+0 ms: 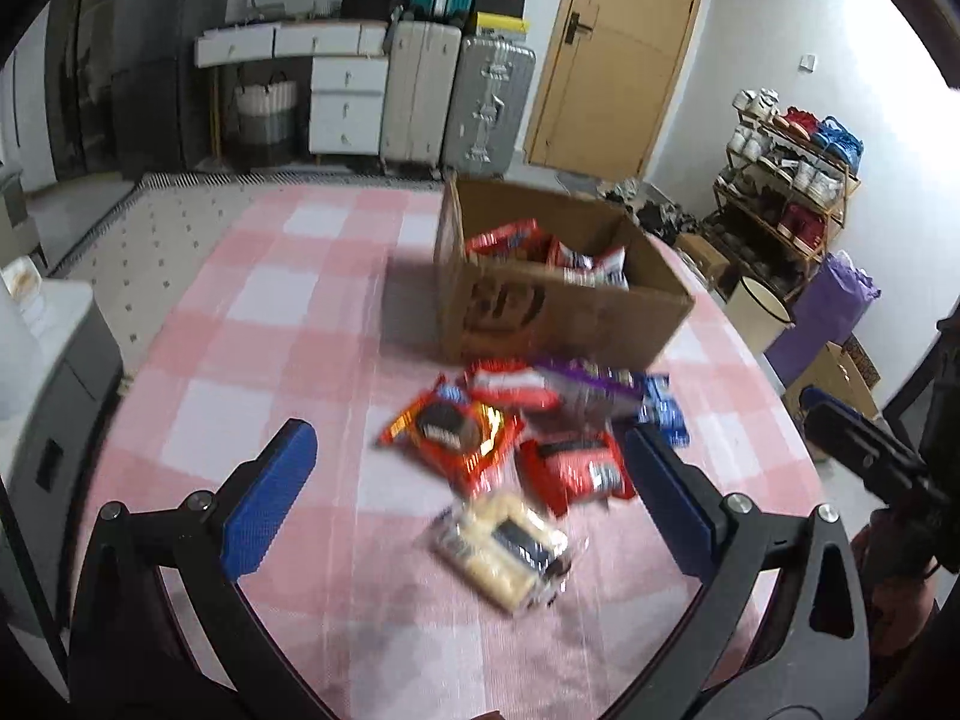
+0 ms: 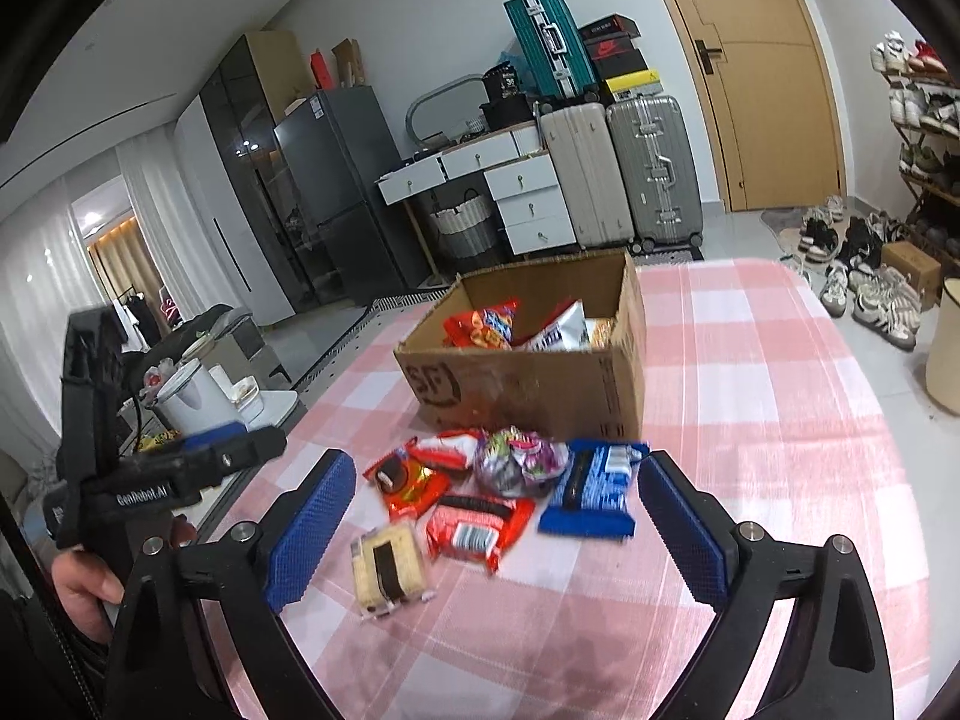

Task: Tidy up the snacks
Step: 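Move both grippers back toward the remaining snacks on the table, then grasp the clear cracker pack with the left gripper, then grasp the blue biscuit pack with the right gripper while the left gripper holds the cracker pack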

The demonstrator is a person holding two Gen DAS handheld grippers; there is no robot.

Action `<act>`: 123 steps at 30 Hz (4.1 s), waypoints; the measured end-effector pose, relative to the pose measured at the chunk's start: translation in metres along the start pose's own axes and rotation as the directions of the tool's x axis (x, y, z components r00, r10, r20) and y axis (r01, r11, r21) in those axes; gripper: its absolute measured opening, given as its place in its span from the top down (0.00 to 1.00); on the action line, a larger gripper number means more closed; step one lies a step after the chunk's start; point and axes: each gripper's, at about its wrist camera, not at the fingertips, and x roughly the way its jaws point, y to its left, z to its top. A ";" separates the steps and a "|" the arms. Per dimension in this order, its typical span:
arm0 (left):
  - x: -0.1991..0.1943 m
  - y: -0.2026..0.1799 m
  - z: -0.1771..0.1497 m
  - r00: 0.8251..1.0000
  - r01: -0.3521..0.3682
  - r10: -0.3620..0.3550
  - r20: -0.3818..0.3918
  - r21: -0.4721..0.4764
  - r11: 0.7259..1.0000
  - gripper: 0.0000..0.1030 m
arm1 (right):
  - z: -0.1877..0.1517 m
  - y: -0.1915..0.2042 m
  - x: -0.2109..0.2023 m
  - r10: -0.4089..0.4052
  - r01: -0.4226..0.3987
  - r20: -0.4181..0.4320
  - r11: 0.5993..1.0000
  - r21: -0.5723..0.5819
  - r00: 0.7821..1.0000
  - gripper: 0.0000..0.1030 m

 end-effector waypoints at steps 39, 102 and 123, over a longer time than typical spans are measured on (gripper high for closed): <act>0.140 -0.041 -0.051 0.942 0.206 -0.082 -0.325 0.369 0.906 0.19 | -0.045 -0.034 0.023 0.043 -0.036 -0.070 0.995 0.092 0.997 0.06; 0.075 0.029 -0.068 0.937 0.256 -0.233 -0.259 0.058 0.965 0.89 | -0.023 -0.043 0.147 -0.264 0.241 -0.281 0.964 -0.115 0.923 0.22; 0.049 0.018 -0.064 0.947 0.252 -0.229 -0.225 0.079 0.964 0.89 | -0.029 -0.043 0.081 -0.121 0.116 -0.205 0.993 -0.036 0.971 0.63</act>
